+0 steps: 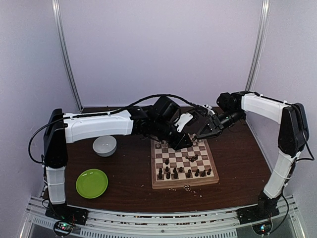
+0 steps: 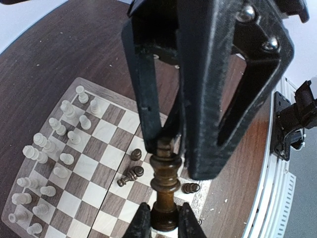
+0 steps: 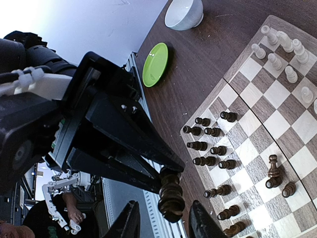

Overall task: Set up the chess pieces on the board
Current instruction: Pass from the left arm to the right

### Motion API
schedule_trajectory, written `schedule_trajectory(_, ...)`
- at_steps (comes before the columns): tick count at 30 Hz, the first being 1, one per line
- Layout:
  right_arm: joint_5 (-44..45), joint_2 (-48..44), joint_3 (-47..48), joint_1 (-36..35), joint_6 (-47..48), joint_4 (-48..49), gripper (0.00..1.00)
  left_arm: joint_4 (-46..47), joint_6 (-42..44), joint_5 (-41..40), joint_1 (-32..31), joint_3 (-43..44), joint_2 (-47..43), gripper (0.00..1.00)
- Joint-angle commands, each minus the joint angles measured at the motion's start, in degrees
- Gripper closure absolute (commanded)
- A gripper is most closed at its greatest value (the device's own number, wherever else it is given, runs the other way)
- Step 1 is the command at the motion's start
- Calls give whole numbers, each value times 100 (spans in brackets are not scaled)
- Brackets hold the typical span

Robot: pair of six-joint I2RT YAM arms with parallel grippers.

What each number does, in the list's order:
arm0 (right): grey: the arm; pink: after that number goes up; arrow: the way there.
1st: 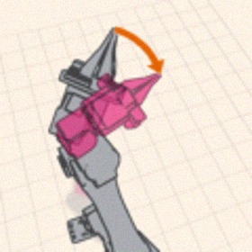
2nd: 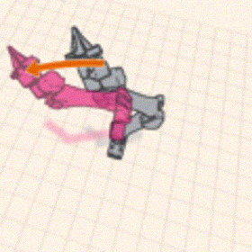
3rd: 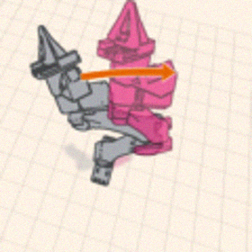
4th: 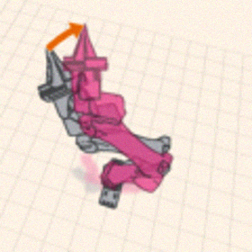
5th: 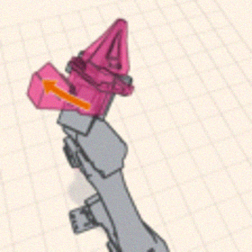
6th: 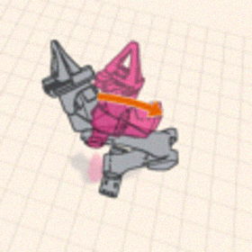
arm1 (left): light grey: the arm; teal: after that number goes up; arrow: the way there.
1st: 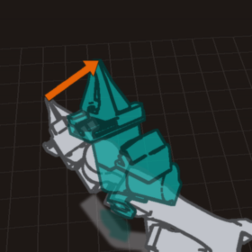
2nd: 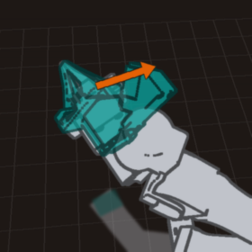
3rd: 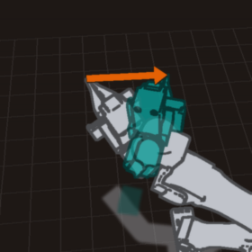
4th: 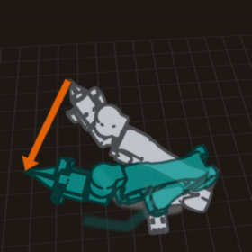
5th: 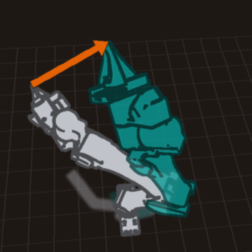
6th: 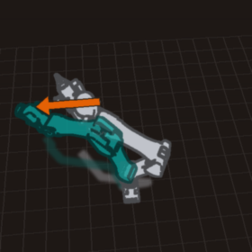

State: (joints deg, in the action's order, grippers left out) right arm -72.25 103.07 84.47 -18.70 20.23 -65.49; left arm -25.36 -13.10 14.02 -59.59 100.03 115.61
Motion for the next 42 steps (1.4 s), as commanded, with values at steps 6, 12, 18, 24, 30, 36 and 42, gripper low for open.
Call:
schedule_trajectory(6, -183, 97, -62, -89, -262, 294, 69, 339, -70, 167, -54, 12, -191, 93)
schedule_trajectory(12, -159, 94, -111, -137, -280, 311, 71, 340, -79, 128, -61, -1, -186, 93)
schedule_trajectory(18, -150, 87, -167, -164, -269, 312, 72, 374, -105, 118, -61, 13, -158, 93)
schedule_trajectory(24, -158, 74, -176, -169, -248, 331, 87, 362, -123, 99, -61, 26, -142, 91)
schedule_trajectory(30, 72, -48, -67, -160, -207, 362, 93, -49, 62, -200, -53, 163, -179, 65)
schedule_trajectory(36, 939, -693, -93, -160, -223, 629, 93, -733, 659, -490, 198, 58, -909, 51)
schedule_trajectory(42, 2066, -1398, -383, -463, -159, 1057, 93, -988, 848, -558, 1126, -62, -1670, 47)
